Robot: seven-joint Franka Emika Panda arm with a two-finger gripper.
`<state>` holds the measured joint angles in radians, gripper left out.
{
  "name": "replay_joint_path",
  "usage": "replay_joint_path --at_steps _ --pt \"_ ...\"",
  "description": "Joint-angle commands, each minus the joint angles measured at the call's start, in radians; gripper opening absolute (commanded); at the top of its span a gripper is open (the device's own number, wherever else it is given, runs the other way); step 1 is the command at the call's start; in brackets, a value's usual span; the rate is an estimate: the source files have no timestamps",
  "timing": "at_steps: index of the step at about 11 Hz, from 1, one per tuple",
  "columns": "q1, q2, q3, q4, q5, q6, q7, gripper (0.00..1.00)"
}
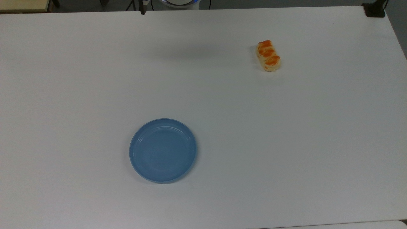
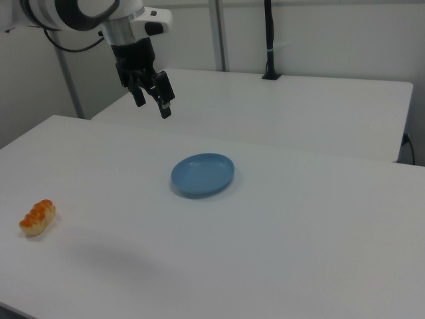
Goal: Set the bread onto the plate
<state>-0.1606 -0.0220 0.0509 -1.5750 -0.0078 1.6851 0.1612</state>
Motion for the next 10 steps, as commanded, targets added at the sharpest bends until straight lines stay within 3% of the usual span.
replay_joint_path --at_steps 1,10 --pt "0.007 0.005 -0.017 -0.019 0.003 -0.016 -0.161 1.0" --pt "0.007 0.016 -0.013 -0.011 0.003 -0.018 -0.153 1.0"
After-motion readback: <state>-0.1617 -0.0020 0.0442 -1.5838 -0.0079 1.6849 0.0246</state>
